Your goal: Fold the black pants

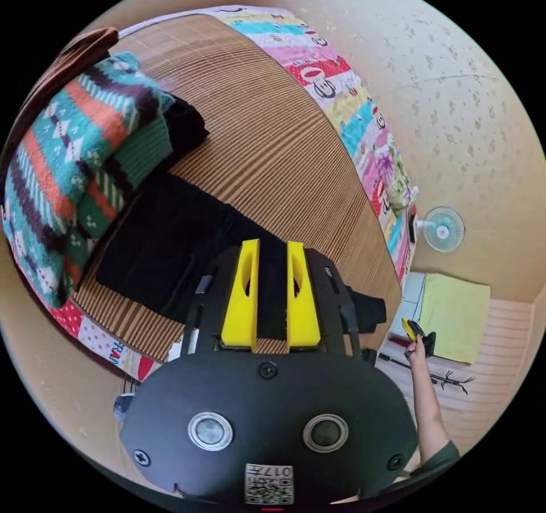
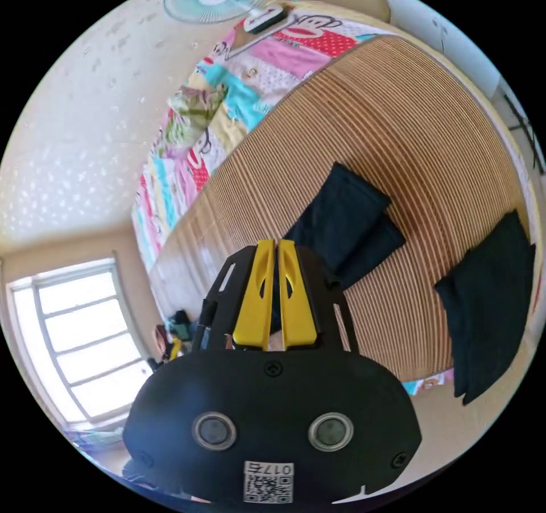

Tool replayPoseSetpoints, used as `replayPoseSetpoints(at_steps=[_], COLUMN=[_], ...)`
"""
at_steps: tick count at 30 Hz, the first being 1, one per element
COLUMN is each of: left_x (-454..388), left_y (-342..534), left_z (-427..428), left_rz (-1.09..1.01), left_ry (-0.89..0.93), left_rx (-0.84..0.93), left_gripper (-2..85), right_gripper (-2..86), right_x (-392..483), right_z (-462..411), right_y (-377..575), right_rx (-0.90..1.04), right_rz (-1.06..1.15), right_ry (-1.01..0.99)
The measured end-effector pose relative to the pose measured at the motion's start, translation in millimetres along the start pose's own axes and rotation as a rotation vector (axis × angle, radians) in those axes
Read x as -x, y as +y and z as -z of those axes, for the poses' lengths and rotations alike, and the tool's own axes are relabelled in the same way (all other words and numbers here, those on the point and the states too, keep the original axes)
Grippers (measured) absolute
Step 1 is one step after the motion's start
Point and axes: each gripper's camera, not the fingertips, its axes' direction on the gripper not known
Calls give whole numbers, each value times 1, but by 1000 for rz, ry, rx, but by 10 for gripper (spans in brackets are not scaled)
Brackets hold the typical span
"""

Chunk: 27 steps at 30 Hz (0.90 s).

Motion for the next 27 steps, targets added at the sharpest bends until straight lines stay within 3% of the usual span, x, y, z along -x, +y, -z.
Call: replayPoseSetpoints(at_steps=[4, 8, 9, 11, 13, 20, 23, 27], left_x=[-28, -34, -28, -19, -12, 11, 18, 43], left_y=[12, 46, 56, 66, 74, 88, 95, 109], left_z=[-71, -153, -163, -163, -158, -143, -126, -96], left_rz=[-143, -267, -259, -245, -224, -213, -256, -159], left_ry=[-2, -177, -225, -225, -222, -252, -166, -196], left_rx=[181, 454, 486, 469, 450, 536, 523, 502], left_gripper=[79, 57, 41, 18, 6, -5, -7, 7], right_gripper=[6, 4, 4, 3, 3, 7, 14, 47], right_x=[49, 43, 41, 37, 27, -27, -57, -130], right_z=[-80, -185, -191, -180, -176, -179, -162, -114], right_y=[-9, 27, 51, 83, 111, 216, 241, 268], right_rx=[230, 482, 403, 229, 210, 456, 466, 263], right_rz=[169, 282, 360, 391, 364, 223, 117, -161], right_ry=[215, 403, 417, 396, 377, 337, 198, -103])
